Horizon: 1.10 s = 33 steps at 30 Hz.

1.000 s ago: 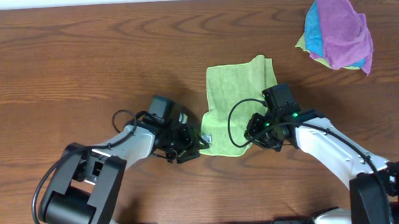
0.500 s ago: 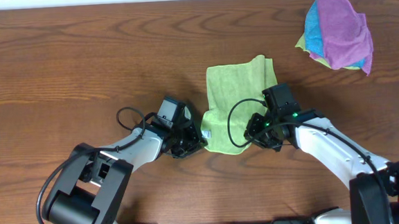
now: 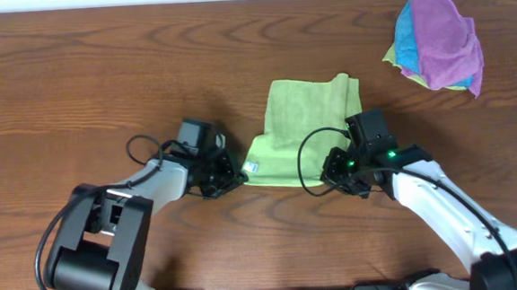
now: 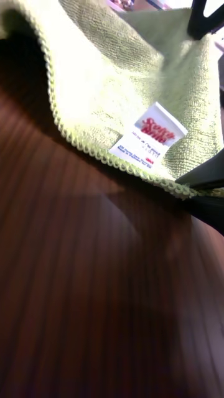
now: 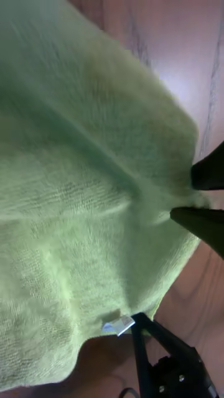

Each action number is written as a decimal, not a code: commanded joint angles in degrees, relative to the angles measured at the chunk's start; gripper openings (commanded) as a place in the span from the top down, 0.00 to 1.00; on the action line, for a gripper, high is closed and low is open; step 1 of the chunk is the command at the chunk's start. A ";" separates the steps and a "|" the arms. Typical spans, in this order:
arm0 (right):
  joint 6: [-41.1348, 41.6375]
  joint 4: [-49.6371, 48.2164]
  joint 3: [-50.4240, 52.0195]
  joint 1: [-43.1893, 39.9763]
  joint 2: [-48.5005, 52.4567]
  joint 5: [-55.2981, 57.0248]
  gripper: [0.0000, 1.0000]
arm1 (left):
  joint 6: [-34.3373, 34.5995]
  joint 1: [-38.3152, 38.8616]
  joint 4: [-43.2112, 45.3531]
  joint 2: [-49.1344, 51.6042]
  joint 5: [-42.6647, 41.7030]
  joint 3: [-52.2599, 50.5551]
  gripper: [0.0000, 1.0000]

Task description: Fold the cloth

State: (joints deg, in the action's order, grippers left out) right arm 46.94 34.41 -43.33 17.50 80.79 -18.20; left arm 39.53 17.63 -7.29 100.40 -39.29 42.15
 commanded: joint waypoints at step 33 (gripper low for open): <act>1.25 14.84 2.56 -0.33 -9.03 12.63 0.46 | -6.78 -3.04 -4.52 1.03 1.73 -0.61 0.94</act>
State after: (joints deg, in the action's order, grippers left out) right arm 46.70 50.11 -42.46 17.43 71.72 -7.05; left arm 34.00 14.98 -10.55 100.38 -40.99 42.28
